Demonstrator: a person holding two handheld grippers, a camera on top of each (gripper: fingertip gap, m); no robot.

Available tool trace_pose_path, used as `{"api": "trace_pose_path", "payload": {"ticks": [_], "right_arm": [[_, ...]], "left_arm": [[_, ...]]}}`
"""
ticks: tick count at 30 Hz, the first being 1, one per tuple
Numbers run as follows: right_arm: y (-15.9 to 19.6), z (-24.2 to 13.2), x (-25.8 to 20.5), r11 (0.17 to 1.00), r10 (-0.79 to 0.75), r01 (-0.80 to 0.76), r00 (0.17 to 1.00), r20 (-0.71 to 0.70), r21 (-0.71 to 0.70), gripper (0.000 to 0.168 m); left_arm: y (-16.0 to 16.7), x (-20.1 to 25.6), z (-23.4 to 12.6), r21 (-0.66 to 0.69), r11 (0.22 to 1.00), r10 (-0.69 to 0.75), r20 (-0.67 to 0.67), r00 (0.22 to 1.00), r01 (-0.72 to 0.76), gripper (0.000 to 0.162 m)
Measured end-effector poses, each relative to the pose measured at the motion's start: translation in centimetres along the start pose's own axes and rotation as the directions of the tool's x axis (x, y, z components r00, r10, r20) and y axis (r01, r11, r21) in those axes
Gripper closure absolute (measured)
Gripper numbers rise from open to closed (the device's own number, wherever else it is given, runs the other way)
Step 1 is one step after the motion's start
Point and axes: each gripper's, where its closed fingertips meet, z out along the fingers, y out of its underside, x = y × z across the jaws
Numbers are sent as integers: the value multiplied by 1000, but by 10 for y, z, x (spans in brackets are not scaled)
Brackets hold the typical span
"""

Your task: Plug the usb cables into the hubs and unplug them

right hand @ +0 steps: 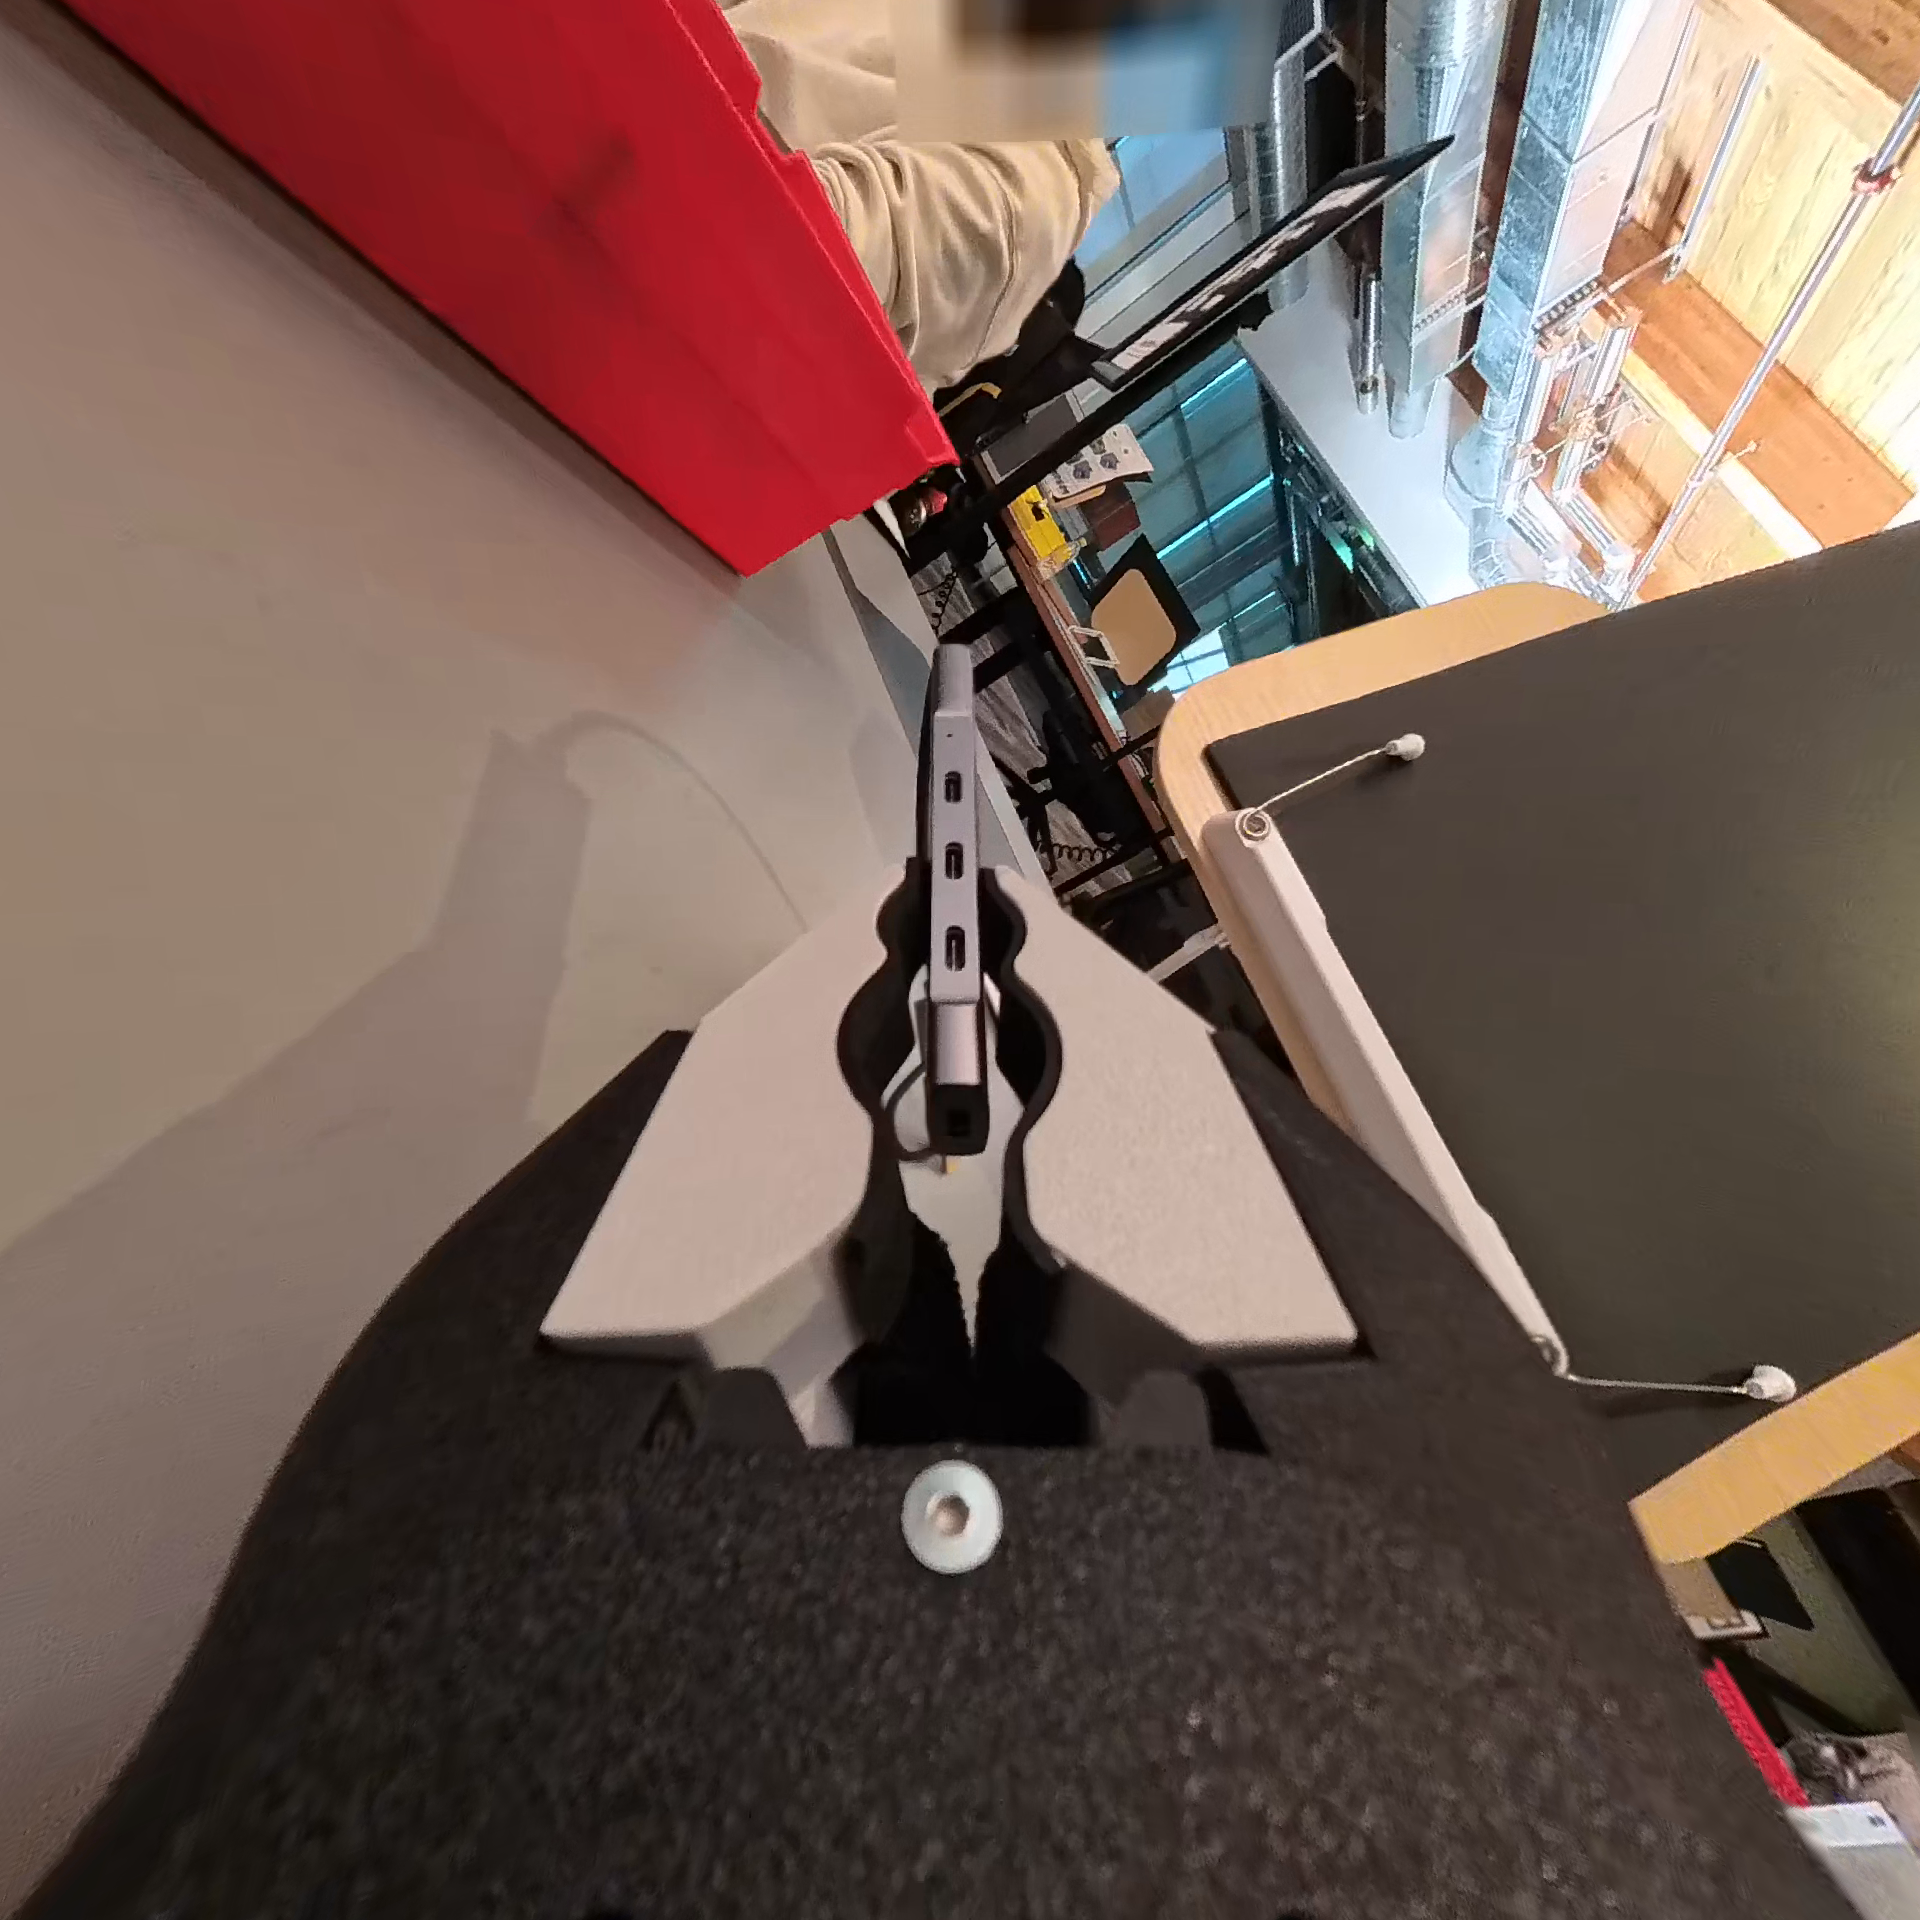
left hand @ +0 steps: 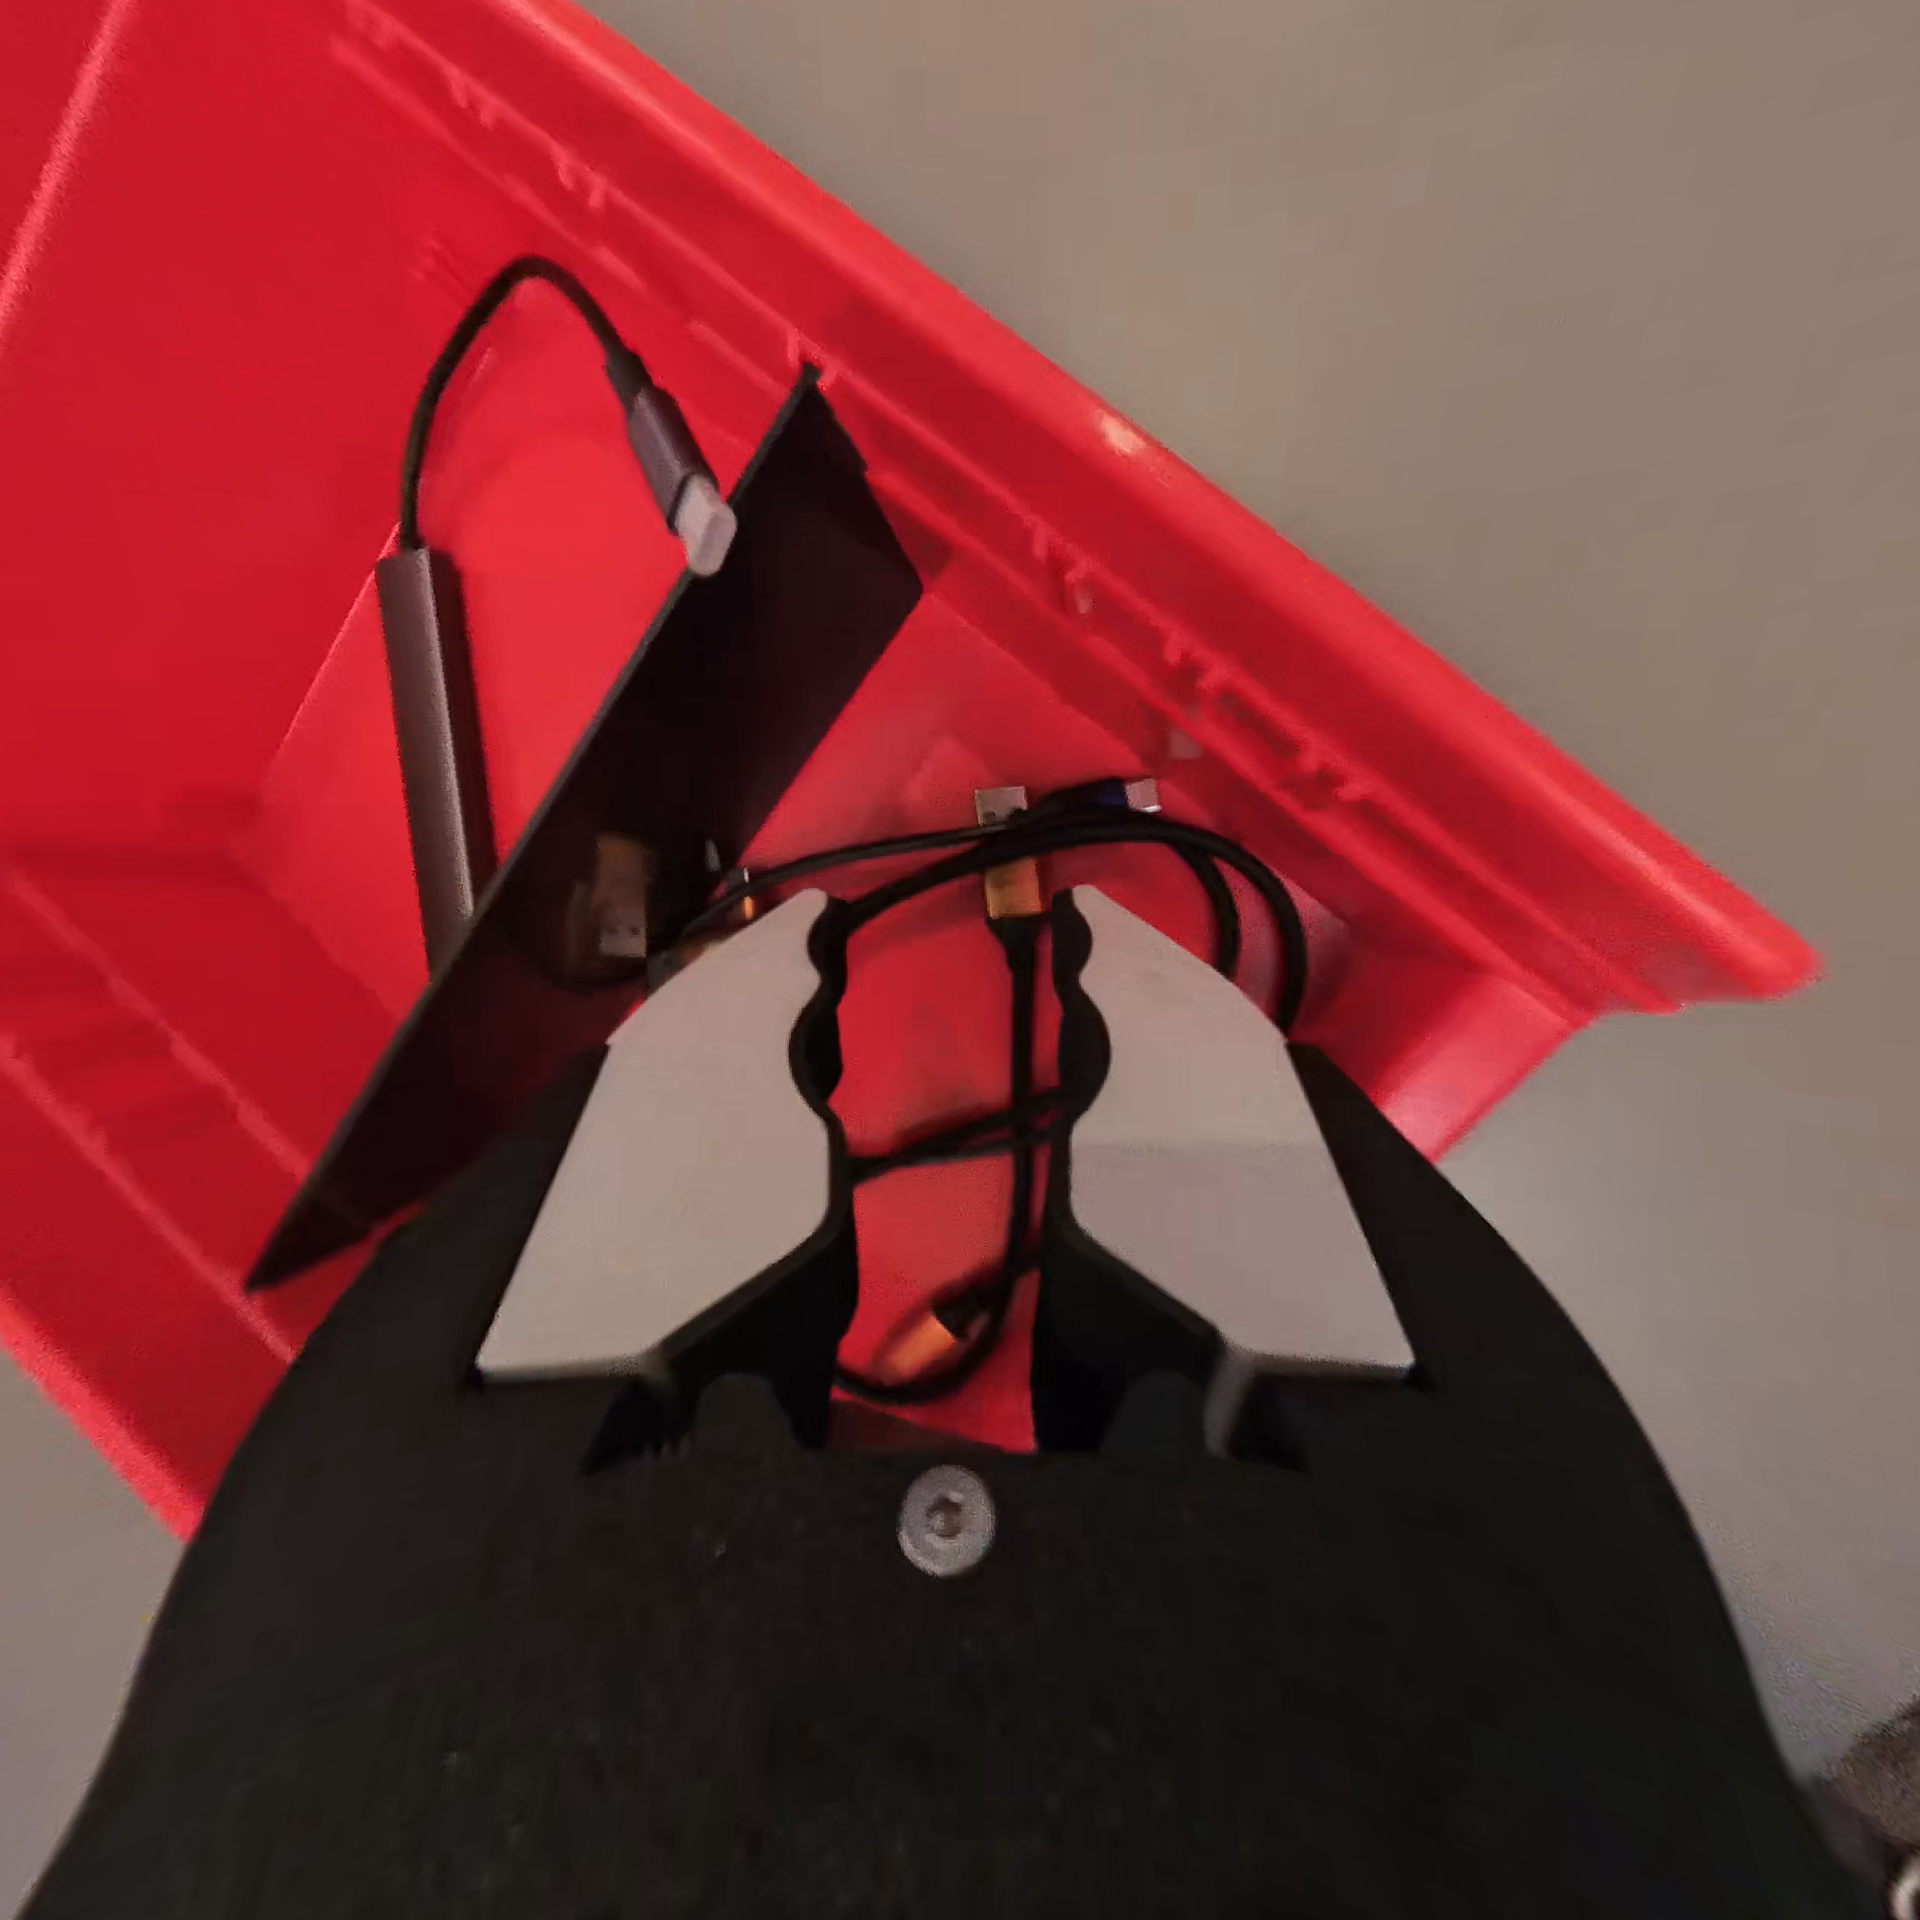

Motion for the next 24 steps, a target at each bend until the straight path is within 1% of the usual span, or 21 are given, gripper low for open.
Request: {"api": "trace_pose_path", "payload": {"ticks": [3, 6, 9, 10, 13, 18, 22, 24], "right_arm": [[2, 1, 1, 1000, 23, -23, 1000, 6, -8, 161], [3, 2, 0, 999, 33, -32, 999, 16, -11, 161], [3, 2, -3, 1000, 28, -28, 999, 27, -12, 161], [3, 2, -4, 1000, 26, -26, 999, 32, -13, 161], [4, 3, -5, 1000, 23, -22, 999, 38, -16, 161], [4, 3, -3, 999, 38, -37, 999, 36, -15, 161], [4, 3, -3, 999, 44, -44, 998, 35, -17, 161], [4, 2, -3, 999, 41, -40, 999, 33, -15, 161]], "left_arm": [[-6, -3, 18, 2, 997, 77, -57, 995, -77, 122], [-1, 4, 31, -22, 993, 112, -154, 982, -117, 122], [2, 11, 34, -12, 989, 140, -214, 967, -146, 130], [4, 12, 34, -10, 988, 146, -227, 963, -153, 137], [10, 11, 33, -16, 983, 177, -211, 961, -184, 149], [18, 9, 26, -44, 976, 199, -196, 960, -211, 162], [11, 2, 10, -18, 979, 199, -146, 969, -203, 162], [8, 2, 2, -1, 981, 191, -143, 971, -193, 162]]}}
